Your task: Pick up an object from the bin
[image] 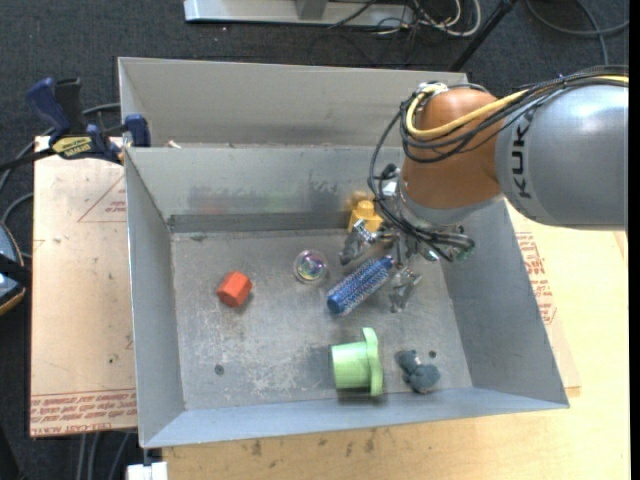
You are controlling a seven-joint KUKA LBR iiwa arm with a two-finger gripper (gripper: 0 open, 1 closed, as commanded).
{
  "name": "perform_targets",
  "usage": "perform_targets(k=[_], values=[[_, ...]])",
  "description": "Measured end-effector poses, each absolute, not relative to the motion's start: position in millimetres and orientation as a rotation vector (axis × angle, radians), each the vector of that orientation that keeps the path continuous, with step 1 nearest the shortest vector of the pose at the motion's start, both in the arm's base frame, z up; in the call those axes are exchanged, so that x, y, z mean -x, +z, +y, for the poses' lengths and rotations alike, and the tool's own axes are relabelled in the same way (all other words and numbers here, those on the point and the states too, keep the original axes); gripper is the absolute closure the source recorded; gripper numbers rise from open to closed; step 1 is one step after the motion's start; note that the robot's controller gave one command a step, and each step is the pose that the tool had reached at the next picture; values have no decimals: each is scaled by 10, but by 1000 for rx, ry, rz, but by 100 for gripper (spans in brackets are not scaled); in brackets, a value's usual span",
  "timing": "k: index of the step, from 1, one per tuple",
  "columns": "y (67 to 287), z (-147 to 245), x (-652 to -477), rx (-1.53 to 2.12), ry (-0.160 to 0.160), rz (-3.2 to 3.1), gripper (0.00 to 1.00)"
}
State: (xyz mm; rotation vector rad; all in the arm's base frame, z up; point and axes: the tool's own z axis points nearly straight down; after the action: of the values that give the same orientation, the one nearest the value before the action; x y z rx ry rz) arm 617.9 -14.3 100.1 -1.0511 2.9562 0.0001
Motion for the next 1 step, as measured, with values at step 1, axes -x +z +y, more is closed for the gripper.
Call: perform_targets(k=[1], values=[[749, -67, -6311, 1400, -3, 2804, 0]])
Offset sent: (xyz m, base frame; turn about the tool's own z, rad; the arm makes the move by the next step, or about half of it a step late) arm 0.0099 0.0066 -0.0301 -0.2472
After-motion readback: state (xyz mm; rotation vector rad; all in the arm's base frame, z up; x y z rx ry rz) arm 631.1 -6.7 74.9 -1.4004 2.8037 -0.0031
